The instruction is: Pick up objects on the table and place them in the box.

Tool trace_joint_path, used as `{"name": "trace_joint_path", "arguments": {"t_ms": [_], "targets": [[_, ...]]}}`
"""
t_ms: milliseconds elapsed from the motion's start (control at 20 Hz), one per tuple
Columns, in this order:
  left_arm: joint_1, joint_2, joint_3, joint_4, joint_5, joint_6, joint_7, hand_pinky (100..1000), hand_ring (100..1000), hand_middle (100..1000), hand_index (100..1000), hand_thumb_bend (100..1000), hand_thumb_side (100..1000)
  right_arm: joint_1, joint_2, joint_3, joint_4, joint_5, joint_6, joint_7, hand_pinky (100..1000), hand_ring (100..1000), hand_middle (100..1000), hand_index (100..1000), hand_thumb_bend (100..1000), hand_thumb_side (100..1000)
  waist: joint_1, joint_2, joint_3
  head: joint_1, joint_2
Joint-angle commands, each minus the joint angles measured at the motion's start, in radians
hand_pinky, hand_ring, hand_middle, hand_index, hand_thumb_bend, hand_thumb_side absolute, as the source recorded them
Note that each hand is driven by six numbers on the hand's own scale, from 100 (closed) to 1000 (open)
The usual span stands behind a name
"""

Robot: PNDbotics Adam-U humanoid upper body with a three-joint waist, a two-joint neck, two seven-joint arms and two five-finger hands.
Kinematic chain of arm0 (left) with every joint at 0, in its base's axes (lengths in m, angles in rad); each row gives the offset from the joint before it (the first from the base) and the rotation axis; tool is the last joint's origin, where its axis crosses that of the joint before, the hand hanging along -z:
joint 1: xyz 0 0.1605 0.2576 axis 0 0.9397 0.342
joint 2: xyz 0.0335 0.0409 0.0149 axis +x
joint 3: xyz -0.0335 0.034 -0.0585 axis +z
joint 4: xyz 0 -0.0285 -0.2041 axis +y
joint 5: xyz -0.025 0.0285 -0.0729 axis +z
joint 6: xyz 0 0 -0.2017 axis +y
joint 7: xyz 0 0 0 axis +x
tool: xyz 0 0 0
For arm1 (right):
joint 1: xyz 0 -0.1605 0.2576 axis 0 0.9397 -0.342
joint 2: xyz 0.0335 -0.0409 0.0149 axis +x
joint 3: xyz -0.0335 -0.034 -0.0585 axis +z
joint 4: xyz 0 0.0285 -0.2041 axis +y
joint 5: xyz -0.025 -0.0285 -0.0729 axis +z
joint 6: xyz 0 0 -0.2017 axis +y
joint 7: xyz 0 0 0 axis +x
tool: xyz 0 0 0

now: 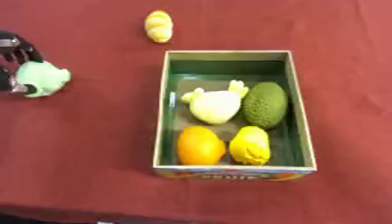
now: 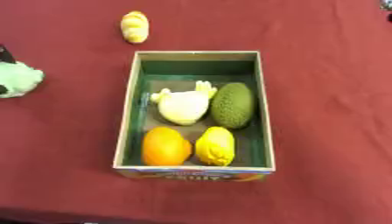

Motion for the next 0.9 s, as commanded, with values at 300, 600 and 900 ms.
{"name": "trace_joint_path", "arguments": {"t_ms": [300, 600, 900], "targets": [[-0.017, -0.002, -0.005, 0.018, -0.130, -0.025, 0.059, 716, 633, 578, 648, 489, 100, 0.000, -0.010, -0.024, -0.015, -0.006, 0.003, -0.006, 795, 749, 795, 874, 100, 472, -0.002, -0.022, -0.004, 0.006, -0.016], [-0.005, 0.045, 0.004, -0.162, -0.093, -0.016, 0.080, 701, 607, 546, 618, 500, 100, 0.006, -0.010, -0.028, -0.015, -0.008, 0.002, -0.007, 793, 748, 793, 874, 100, 473, 0.005, -0.031, -0.005, 0.002, -0.007], [-0.002, 0.092, 0.015, -0.403, 0.044, 0.017, 0.028, 699, 596, 545, 621, 458, 100, 0.010, -0.012, -0.028, -0.015, -0.010, 0.002, -0.004, 792, 742, 793, 874, 100, 482, 0.018, -0.044, -0.010, -0.007, 0.001]]}}
